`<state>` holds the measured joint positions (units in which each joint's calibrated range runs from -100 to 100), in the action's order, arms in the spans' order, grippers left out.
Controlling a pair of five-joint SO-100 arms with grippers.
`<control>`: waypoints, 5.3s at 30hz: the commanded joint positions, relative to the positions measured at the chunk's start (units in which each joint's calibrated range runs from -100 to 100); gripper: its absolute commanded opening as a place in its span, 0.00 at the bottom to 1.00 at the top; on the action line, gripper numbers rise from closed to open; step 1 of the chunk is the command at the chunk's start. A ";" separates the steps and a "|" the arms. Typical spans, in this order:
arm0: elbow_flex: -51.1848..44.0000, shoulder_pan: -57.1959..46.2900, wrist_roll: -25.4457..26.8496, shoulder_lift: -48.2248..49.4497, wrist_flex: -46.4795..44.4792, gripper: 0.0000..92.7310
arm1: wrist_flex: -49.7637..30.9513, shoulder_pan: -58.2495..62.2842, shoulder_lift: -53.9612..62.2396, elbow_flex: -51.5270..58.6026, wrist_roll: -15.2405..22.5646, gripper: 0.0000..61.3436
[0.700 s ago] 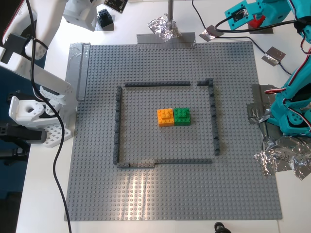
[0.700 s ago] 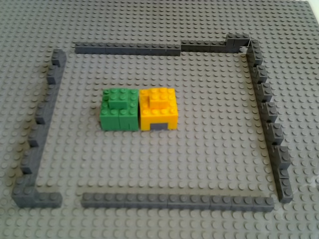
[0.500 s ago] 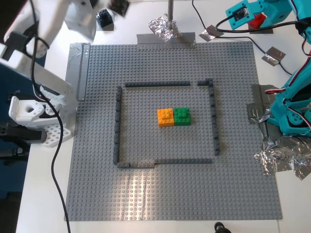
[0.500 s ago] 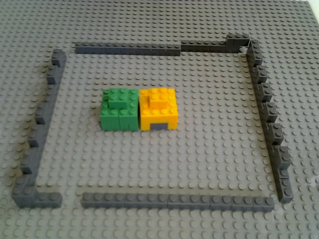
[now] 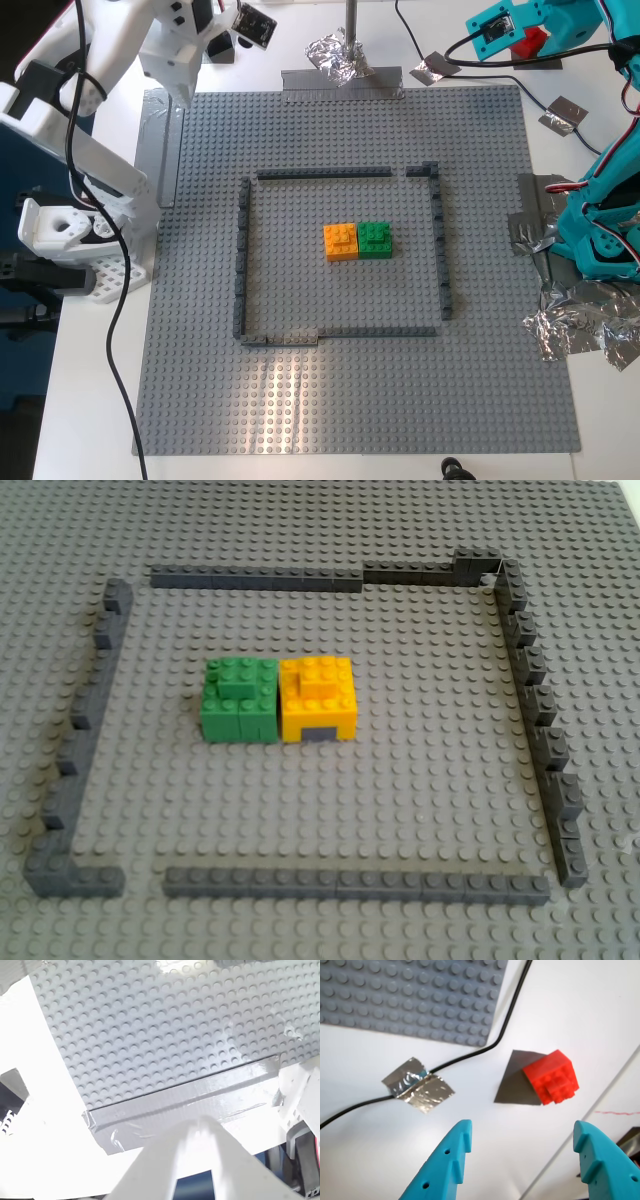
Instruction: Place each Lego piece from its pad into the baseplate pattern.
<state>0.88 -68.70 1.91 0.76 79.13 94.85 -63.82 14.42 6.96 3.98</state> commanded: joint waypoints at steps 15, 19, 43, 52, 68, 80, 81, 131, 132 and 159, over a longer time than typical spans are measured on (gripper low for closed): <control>-28.91 -2.72 0.71 -23.34 0.37 0.25 | -13.89 -7.38 -7.13 -16.40 12.01 0.01; -30.63 -3.01 3.15 -24.45 0.37 0.25 | -13.32 -7.75 -12.45 -22.18 13.33 0.00; -31.89 -3.51 17.41 -26.68 0.20 0.25 | -5.43 -13.84 -47.90 -65.16 13.62 0.40; -33.16 -3.66 17.46 -27.54 0.28 0.21 | -13.57 -13.33 -47.98 -57.48 12.31 0.38; -41.10 -3.51 18.58 -34.67 0.45 0.21 | -19.59 -12.90 -48.76 -52.88 13.53 0.36; -46.61 -3.44 18.73 -39.64 0.69 0.12 | -20.73 -13.69 -49.61 -52.79 13.58 0.35; -46.61 -3.44 18.73 -39.56 1.50 0.12 | -20.73 -13.77 -49.61 -52.79 13.58 0.35; -17.54 15.71 13.84 0.96 13.79 0.07 | 3.77 0.09 0.26 -28.05 -3.57 0.00; -17.00 16.36 13.84 1.56 13.79 0.07 | 3.85 1.61 2.57 -25.16 -4.50 0.00; 5.67 41.10 11.94 21.56 13.79 0.07 | -11.04 58.85 27.21 25.77 -5.77 0.00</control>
<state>4.10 -31.48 14.03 19.27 93.04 88.98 -9.91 40.07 30.27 -3.30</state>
